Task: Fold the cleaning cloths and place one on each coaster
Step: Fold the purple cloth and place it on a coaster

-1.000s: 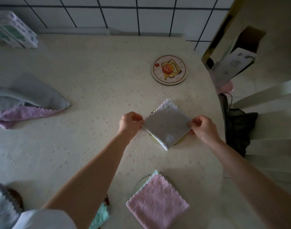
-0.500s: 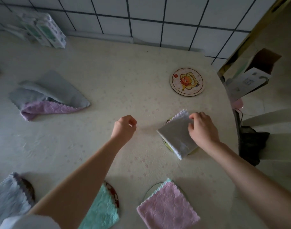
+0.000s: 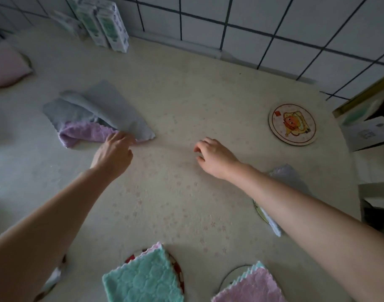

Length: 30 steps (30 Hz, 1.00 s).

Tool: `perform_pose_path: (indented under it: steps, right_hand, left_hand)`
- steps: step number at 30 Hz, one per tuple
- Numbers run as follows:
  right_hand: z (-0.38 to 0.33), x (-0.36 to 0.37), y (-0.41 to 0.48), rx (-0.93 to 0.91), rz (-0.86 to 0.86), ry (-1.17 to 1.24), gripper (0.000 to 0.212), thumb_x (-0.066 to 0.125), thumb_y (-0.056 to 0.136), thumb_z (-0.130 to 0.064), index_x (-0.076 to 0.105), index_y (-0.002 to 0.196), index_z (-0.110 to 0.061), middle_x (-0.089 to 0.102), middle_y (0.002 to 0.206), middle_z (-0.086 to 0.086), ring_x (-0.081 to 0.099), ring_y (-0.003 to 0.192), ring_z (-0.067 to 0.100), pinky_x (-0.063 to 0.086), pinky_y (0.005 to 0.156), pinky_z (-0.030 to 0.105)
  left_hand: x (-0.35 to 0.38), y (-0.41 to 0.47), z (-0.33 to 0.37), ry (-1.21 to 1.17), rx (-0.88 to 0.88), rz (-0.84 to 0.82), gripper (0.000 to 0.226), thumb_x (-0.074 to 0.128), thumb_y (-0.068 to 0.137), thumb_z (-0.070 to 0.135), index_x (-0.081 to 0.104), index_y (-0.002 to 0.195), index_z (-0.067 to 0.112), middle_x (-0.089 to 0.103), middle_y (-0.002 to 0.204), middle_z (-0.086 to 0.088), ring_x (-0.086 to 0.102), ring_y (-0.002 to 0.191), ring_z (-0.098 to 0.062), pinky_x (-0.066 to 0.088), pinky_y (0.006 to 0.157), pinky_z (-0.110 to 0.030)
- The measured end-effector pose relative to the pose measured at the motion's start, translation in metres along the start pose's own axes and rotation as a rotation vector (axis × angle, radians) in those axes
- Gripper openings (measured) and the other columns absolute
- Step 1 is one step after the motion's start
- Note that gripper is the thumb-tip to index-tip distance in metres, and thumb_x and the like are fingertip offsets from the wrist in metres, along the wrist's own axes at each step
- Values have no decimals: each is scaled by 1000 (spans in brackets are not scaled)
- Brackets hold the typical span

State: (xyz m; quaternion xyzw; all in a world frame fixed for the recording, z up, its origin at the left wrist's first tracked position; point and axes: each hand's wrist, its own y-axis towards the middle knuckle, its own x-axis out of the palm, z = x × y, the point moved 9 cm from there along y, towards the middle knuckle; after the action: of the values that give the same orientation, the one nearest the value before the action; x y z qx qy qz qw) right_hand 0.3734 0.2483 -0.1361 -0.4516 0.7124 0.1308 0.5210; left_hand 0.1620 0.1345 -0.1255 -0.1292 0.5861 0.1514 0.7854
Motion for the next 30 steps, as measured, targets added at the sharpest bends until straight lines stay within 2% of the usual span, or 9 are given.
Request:
perform_pose_path:
  steps: [2, 5, 10, 14, 17, 21, 25, 27, 30]
  right_hand:
    - [-21, 6, 19, -51, -28, 7, 28, 50, 92, -16, 53, 119, -10, 50, 124, 10, 46, 117, 28, 42, 97, 39]
    - [-48, 14, 43, -110, -59, 12, 34, 50, 93, -16, 49, 126, -11, 47, 131, 9, 44, 121, 28, 41, 99, 40]
    - [-74, 27, 72, -140, -104, 17, 43, 52, 93, -18, 42, 134, -13, 45, 135, 10, 43, 123, 29, 42, 98, 45]
    - [-87, 35, 77, -168, -83, 24, 47, 56, 91, -17, 41, 136, -14, 45, 134, 10, 45, 120, 31, 43, 96, 45]
    - [-91, 41, 69, -210, -42, 15, 33, 60, 89, -15, 50, 119, -9, 49, 121, 10, 51, 107, 30, 48, 86, 45]
    - [-81, 30, 45, -209, 127, 34, 10, 57, 91, -16, 59, 98, -9, 56, 102, 7, 52, 96, 28, 49, 75, 42]
    - [-63, 7, 8, -174, 221, 179, 8, 54, 90, -16, 59, 91, -10, 58, 93, 3, 52, 88, 21, 44, 72, 34]
    - [-52, -10, -15, -142, 279, 249, 2, 55, 84, -11, 57, 84, -11, 54, 83, -2, 51, 76, 18, 42, 66, 31]
    - [-31, -37, -56, -67, 337, 306, 3, 55, 74, -18, 54, 75, -15, 51, 73, -6, 49, 63, 14, 40, 59, 30]
  left_hand:
    - [1, 7, 3, 32, 72, 35, 35, 64, 68, -9, 65, 100, 3, 62, 105, -17, 54, 101, -39, 53, 76, -50]
    - [9, 15, 3, 88, 94, 23, 36, 68, 69, -4, 65, 103, 6, 64, 105, -15, 55, 105, -38, 51, 82, -49]
    - [19, 20, 0, 165, 132, 7, 12, 67, 79, 5, 66, 90, 6, 66, 90, -11, 59, 93, -34, 50, 84, -45]
    - [17, 9, 12, 114, 229, 34, 6, 66, 81, 10, 67, 87, 10, 65, 84, -6, 60, 85, -30, 51, 80, -41]
    - [8, -5, 27, 3, 265, 98, 7, 61, 86, 11, 67, 90, 10, 64, 86, -5, 62, 81, -27, 50, 76, -39]
    - [1, -25, 50, -77, 284, 135, 13, 54, 92, 19, 65, 90, 11, 61, 83, -3, 60, 73, -23, 47, 71, -35]
    - [-1, -47, 65, -95, 295, 83, 5, 63, 87, 17, 60, 86, 13, 61, 76, 0, 60, 69, -23, 47, 68, -35]
    - [1, -56, 63, -95, 286, 37, 9, 69, 81, 12, 60, 84, 12, 62, 72, 0, 60, 65, -23, 50, 67, -35]
    - [7, -70, 55, -76, 263, -49, 14, 74, 76, 9, 60, 77, 10, 60, 65, 0, 58, 60, -24, 53, 64, -38]
